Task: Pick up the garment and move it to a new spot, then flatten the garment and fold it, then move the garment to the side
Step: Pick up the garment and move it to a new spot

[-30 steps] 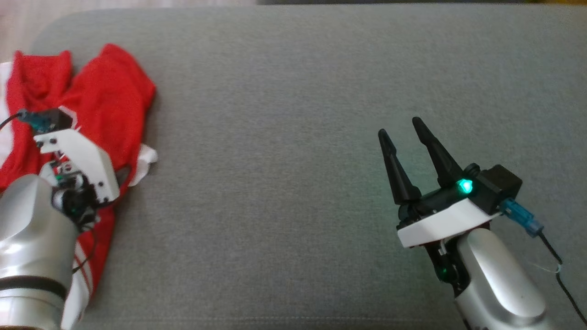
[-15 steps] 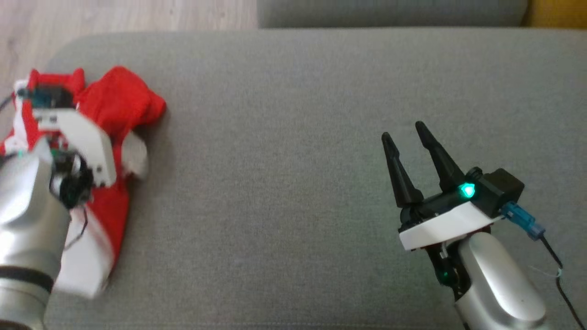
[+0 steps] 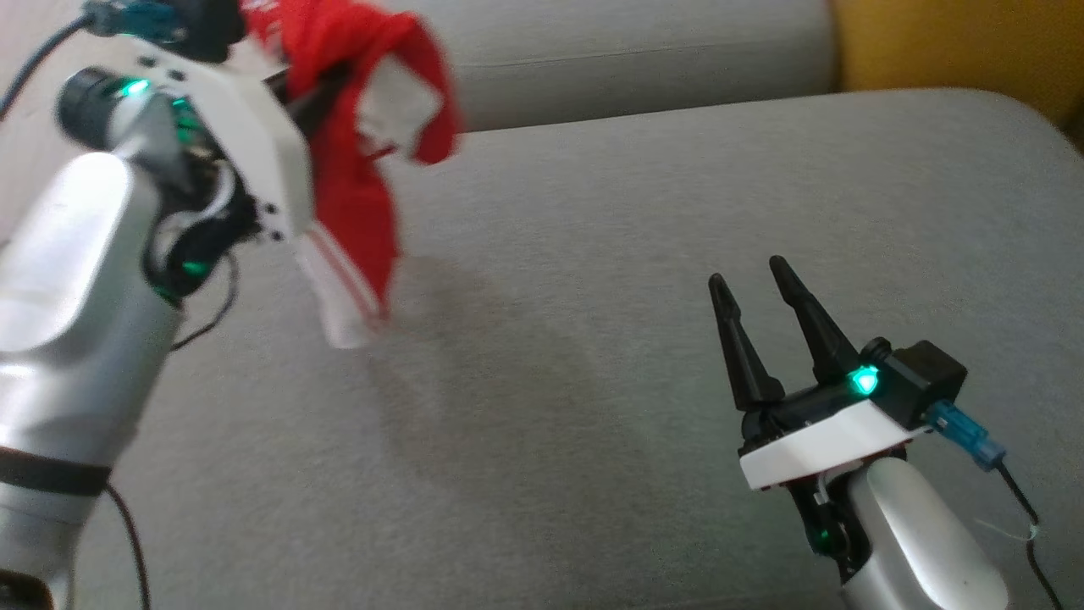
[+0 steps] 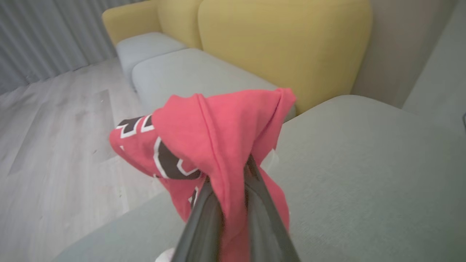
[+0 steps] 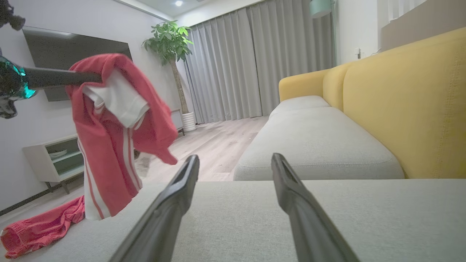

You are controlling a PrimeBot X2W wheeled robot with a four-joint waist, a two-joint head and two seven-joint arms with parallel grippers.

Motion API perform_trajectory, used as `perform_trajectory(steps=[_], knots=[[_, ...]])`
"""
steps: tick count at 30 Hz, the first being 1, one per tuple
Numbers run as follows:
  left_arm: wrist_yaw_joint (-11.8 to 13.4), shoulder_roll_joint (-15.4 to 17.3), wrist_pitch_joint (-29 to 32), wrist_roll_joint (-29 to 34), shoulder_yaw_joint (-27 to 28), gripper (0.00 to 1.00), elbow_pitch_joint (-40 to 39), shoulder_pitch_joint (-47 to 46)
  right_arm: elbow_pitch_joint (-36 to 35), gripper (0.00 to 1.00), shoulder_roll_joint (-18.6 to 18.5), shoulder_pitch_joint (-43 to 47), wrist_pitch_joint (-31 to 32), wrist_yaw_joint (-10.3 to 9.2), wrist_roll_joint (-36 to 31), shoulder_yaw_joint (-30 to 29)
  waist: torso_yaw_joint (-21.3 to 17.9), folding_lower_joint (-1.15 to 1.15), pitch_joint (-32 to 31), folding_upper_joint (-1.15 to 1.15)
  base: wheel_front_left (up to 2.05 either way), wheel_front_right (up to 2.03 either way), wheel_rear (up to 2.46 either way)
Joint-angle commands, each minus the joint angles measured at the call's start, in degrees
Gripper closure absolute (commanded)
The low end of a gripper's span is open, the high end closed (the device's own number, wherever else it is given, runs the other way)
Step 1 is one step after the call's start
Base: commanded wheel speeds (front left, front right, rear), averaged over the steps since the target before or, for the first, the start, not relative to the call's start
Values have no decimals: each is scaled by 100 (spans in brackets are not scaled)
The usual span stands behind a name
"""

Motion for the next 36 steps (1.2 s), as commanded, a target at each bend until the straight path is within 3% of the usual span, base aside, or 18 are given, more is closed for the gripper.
perform_trajectory(steps=[1,4,8,14,15,16,20,26,32,36], knots=[[-26,169,-119,-16,173,100,-353,-428,-225,0,47,-133,-61,-4,8,74,-335,0,-46,0,0,0,0],[-23,-120,-370,-80,-55,100,-868,-104,-272,0,54,-150,-61,-4,4,86,-745,0,48,0,0,0,0],[-3,-355,-755,160,-442,100,-988,402,-296,0,55,-163,-61,-4,19,95,-1118,0,182,0,0,0,0],[5,-935,-1282,348,-1143,100,86,1372,-311,0,67,-212,-61,-4,49,166,-1482,0,389,0,0,0,0],[4,-1028,-1355,364,-1228,78,366,1484,-317,0,75,-226,-61,-4,52,179,-1518,0,416,0,0,0,0],[3,-1119,-1475,396,-1292,0,622,1553,-321,0,83,-243,-61,-4,53,194,-1548,0,443,0,0,0,0],[7,-1419,-2077,440,-1281,0,1268,1541,-330,0,56,-251,-61,-4,43,142,-1505,0,476,0,0,0,0],[29,-1406,-2624,515,-1146,0,1308,1202,-315,0,-37,-152,-61,-4,2,29,-1152,0,288,0,0,0,0],[37,-912,-2485,307,-881,0,624,1041,-342,0,-145,-31,-61,-4,-7,-92,-736,0,40,0,0,0,0],[287,-349,-2335,152,-545,0,-41,1139,-379,0,-195,11,-61,-4,1,-184,-577,0,-57,0,0,0,0]])
